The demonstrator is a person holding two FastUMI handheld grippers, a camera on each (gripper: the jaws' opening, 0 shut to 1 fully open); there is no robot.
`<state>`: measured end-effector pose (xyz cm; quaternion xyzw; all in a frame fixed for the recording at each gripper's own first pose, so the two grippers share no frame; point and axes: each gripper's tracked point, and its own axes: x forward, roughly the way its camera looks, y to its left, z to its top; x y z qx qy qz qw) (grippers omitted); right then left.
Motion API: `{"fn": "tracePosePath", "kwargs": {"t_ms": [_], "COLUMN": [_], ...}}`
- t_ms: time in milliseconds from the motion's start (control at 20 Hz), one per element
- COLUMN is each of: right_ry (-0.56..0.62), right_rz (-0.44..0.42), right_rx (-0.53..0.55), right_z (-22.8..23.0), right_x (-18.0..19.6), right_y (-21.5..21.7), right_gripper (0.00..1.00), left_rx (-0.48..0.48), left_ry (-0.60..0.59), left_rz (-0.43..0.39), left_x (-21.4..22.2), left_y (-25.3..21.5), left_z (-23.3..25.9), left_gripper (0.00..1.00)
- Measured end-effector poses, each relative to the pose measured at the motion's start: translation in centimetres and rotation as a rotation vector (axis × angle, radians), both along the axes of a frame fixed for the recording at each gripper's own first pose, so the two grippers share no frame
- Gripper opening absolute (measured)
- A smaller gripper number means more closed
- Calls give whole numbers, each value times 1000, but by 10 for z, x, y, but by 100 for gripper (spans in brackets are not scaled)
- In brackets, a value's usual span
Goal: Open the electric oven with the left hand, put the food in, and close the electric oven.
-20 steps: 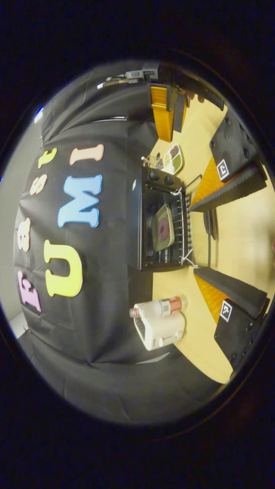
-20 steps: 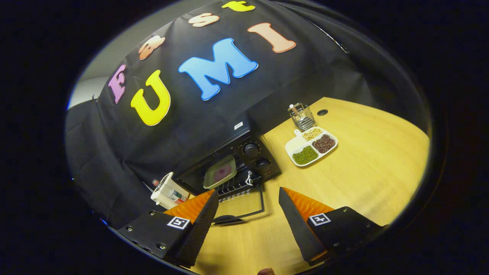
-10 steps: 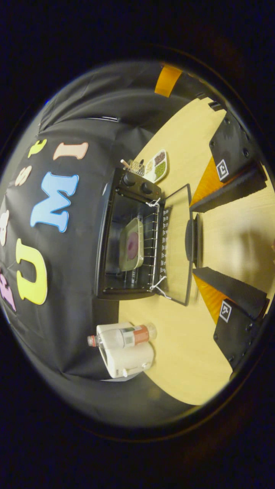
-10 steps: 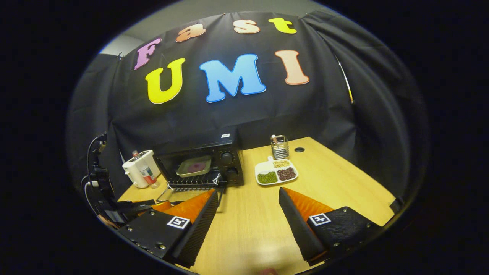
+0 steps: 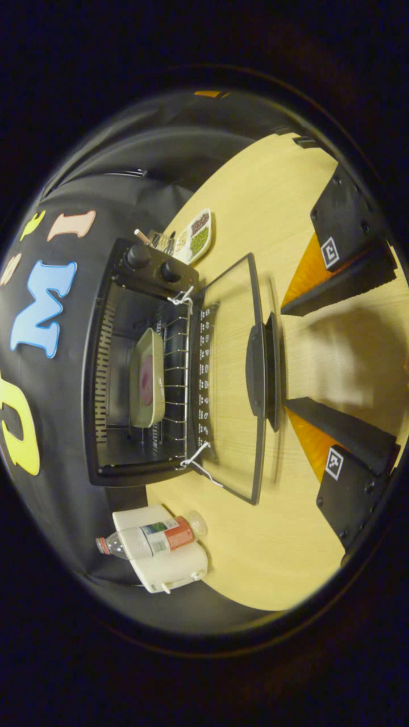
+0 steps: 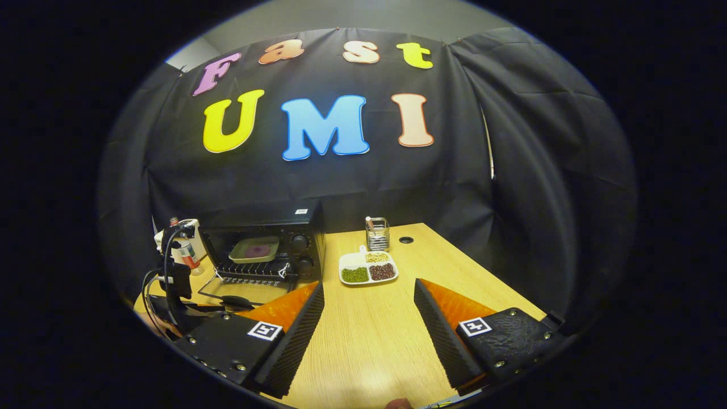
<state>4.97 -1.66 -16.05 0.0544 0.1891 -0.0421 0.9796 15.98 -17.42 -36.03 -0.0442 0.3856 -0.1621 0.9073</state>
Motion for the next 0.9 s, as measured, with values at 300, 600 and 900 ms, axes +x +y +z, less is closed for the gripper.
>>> {"fn": "tracePosePath", "kwargs": {"t_ms": [300, 600, 900], "right_ry": [-1, -14, -12], "right_rz": [-17, 12, 23], "right_rx": [-32, -31, -14], "right_z": [2, 5, 4], "right_x": [-3, 1, 2], "right_y": [-5, 5, 6], "right_gripper": [98, 98, 98], "left_rx": [31, 32, 33], "left_ry": [-27, -65, -140], "left_rz": [-9, 32, 43], "left_x": [5, 8, 9], "left_y": [0, 1, 4], "left_z": [-9, -5, 20], "left_gripper": [96, 92, 96]}}
